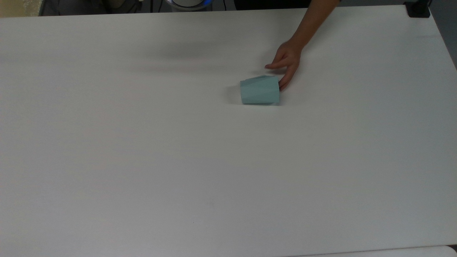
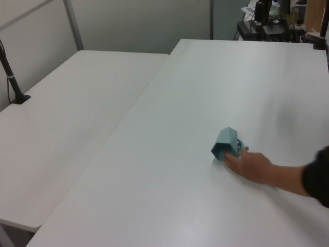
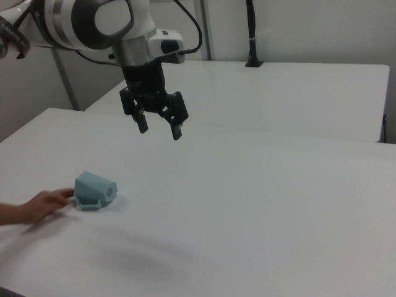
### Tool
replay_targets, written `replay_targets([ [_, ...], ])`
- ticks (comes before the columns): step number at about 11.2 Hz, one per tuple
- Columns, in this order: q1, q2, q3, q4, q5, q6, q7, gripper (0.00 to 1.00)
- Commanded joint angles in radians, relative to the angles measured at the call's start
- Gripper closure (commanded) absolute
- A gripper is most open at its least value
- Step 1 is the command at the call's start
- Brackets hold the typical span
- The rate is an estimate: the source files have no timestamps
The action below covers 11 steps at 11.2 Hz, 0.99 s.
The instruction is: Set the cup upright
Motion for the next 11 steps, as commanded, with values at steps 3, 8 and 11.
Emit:
replay_targets([
  [3, -0.039, 0.015, -0.005, 0.006, 0.068, 0.030, -0.021, 0.00],
  [8, 0.060, 0.028, 0.047, 0.037, 0.056, 0.021, 0.128, 0.00],
  [11, 0.283, 0.203, 0.078, 0.196, -0.134, -0.064, 0.384, 0.00],
])
